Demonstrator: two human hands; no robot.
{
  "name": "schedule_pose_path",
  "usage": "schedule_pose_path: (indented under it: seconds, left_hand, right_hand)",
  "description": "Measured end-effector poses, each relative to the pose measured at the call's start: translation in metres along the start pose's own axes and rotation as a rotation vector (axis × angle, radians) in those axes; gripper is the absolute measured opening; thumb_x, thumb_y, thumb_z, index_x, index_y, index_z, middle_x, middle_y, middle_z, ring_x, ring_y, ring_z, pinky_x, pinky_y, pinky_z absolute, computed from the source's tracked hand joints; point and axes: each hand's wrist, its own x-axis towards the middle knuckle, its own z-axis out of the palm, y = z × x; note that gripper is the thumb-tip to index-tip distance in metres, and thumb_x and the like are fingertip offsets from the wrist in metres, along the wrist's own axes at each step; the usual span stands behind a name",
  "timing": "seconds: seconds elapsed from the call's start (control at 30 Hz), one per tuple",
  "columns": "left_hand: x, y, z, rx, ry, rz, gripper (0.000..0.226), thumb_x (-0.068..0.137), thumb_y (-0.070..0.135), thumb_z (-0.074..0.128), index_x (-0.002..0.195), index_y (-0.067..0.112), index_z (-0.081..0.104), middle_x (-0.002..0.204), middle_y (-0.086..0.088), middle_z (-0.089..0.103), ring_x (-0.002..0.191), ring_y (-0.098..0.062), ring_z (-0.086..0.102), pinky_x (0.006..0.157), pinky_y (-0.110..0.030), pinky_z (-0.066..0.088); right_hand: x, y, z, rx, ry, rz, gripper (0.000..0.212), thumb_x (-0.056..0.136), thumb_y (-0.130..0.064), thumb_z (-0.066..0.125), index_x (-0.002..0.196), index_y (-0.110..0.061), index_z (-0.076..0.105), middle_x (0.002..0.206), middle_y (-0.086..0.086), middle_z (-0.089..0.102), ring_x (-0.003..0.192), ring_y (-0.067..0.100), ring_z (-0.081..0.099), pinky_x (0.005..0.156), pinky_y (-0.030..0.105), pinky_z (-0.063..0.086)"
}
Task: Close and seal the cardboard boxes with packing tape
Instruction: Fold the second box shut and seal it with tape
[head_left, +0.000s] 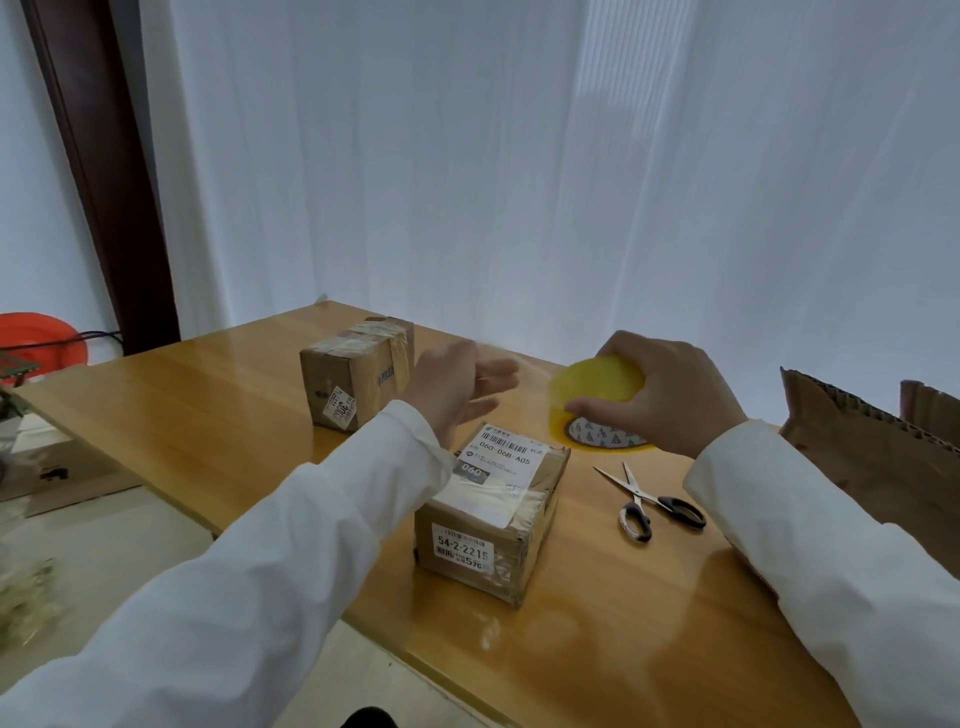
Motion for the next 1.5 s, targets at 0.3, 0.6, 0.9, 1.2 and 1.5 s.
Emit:
schedule_pose_path:
  seconds: [0.3,0.6,0.9,1.2,1.5]
  left_hand:
    - [0.015,-0.004,-0.018,0.348,-0.028,0.128,0.019,0.088,0.012,0.064,0.077,0.016,0.049,0.073,-0.001,0.07,0.054,-0.005,0.066,0.05,-0.013,0.044]
    - [0.043,-0.014,-0.025,0.452,0.087,0.157,0.009,0.091,0.014,0.059,0.089,0.012,0.051,0.058,0.006,0.068,0.067,-0.011,0.069,0.083,-0.033,0.052]
    - [0.051,-0.03,-0.051,0.53,0.082,0.009,0.009,0.091,0.013,0.061,0.088,0.01,0.053,0.076,-0.003,0.067,0.068,-0.018,0.069,0.09,-0.038,0.054]
    - [0.059,-0.053,-0.063,0.589,0.043,-0.049,0.01,0.095,0.018,0.055,0.095,0.008,0.053,0.074,0.002,0.062,0.045,0.003,0.059,0.047,-0.005,0.04]
    - [0.065,-0.087,-0.056,1.016,-0.189,-0.313,0.026,0.097,0.026,0.05,0.083,0.007,0.059,0.09,-0.011,0.063,0.074,-0.019,0.05,0.061,-0.019,0.045]
  right_hand:
    - [0.012,-0.002,-0.014,0.12,-0.288,0.149,0.065,0.057,-0.083,0.052,0.097,-0.032,0.06,0.089,-0.011,0.062,0.083,0.011,0.059,0.068,0.025,0.046]
    - [0.025,0.002,-0.011,0.342,-0.775,0.336,0.058,0.061,-0.064,0.075,0.093,-0.019,0.059,0.072,-0.001,0.062,0.064,0.011,0.055,0.064,0.024,0.046]
    - [0.013,0.033,0.003,0.155,-0.908,0.633,0.066,0.079,-0.074,0.046,0.084,-0.011,0.065,0.059,0.005,0.056,0.049,0.017,0.049,0.055,0.028,0.044]
    - [0.011,0.031,0.022,0.027,-0.9,0.618,0.045,0.088,-0.064,0.048,0.07,-0.022,0.054,0.068,0.0,0.057,0.062,0.017,0.053,0.072,0.031,0.047]
    - [-0.001,0.027,0.038,-0.123,-0.977,0.565,0.052,0.089,-0.065,0.044,0.103,-0.019,0.064,0.097,-0.001,0.065,0.095,0.017,0.061,0.092,0.031,0.045]
